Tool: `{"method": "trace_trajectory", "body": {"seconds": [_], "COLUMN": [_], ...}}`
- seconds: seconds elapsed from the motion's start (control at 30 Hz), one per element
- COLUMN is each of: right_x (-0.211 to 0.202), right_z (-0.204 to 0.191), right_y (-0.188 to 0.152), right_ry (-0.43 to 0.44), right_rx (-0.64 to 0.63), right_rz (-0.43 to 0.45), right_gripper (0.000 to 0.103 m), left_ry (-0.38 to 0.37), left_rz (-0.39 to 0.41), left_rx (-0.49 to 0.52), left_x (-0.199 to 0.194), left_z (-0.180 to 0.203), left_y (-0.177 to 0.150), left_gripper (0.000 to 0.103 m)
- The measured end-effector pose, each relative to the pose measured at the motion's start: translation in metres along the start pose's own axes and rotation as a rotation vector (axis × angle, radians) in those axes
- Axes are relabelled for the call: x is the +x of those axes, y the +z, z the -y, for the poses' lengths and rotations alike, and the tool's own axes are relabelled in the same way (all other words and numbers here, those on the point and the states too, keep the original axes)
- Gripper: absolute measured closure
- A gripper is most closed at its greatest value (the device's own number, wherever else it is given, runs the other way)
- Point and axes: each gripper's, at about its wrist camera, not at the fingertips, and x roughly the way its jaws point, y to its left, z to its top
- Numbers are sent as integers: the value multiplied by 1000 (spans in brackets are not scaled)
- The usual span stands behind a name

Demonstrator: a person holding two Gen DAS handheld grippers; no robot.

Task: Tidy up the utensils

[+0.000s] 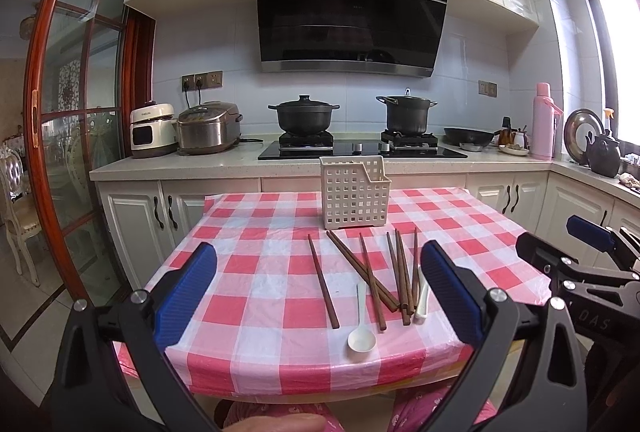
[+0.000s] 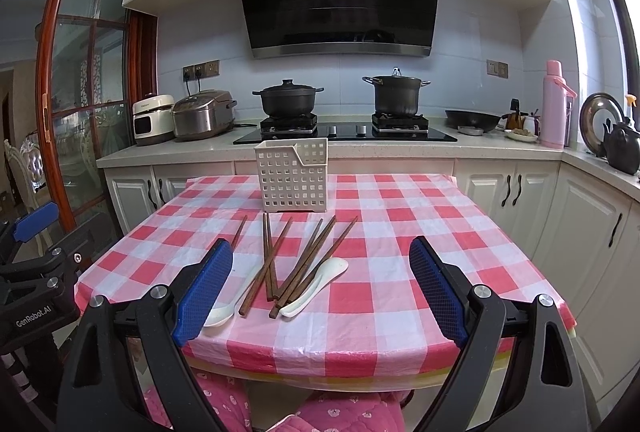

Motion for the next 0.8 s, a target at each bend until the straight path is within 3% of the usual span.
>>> {"method": "trace_trajectory", "body": {"seconds": [0.8], "right_x": [-2], "right_z": [2], "right_y": [1], "right_ry": [1], "right_rx": [6], "right_rz": [-1], "right_gripper": [19], "left_ry": [-3], "left_rz": [-5], "left_rx": [1], "left_x": [0], "left_z": [-1], "left_y": [-2], "left_gripper": [5]}}
